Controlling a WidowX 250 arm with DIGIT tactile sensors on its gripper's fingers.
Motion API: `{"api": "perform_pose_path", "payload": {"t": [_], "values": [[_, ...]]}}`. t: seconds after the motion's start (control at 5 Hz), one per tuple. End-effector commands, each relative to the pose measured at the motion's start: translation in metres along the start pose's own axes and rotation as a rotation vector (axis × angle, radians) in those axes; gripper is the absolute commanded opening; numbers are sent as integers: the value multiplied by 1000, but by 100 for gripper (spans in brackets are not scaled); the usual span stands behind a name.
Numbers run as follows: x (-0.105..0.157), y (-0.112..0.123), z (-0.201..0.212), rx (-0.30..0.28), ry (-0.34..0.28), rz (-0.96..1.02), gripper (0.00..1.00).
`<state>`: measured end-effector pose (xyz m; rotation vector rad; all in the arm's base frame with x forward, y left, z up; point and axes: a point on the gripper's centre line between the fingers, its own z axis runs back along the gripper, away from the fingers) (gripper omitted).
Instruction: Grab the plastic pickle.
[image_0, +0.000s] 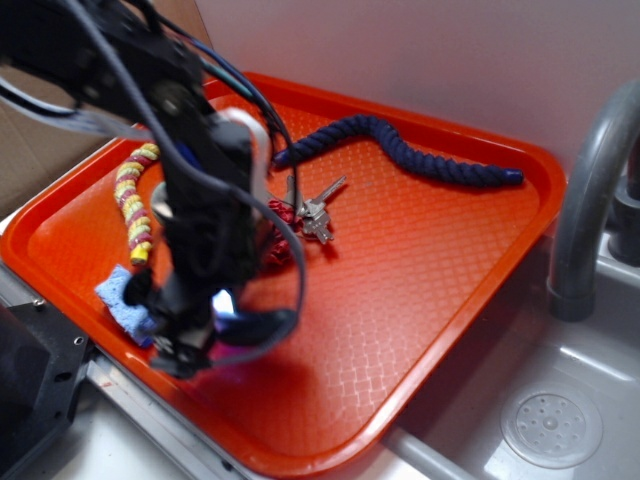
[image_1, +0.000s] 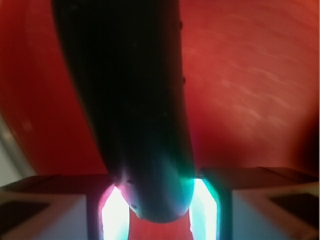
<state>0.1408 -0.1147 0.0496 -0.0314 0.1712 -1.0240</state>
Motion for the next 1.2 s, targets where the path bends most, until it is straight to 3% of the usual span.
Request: {"api": "perform_pose_path", "payload": {"t": [0.0,0.2,0.6,0.8,1.0], "values": [[-37,-5,104,72,-223,320,0],[-71,1,139,-25,-222,569,0],[-120,18,155,-113,-246,1066,0],[-121,23,156,-95,-267,1067,0],[-115,24,153,-78,-232,1047,0]]}}
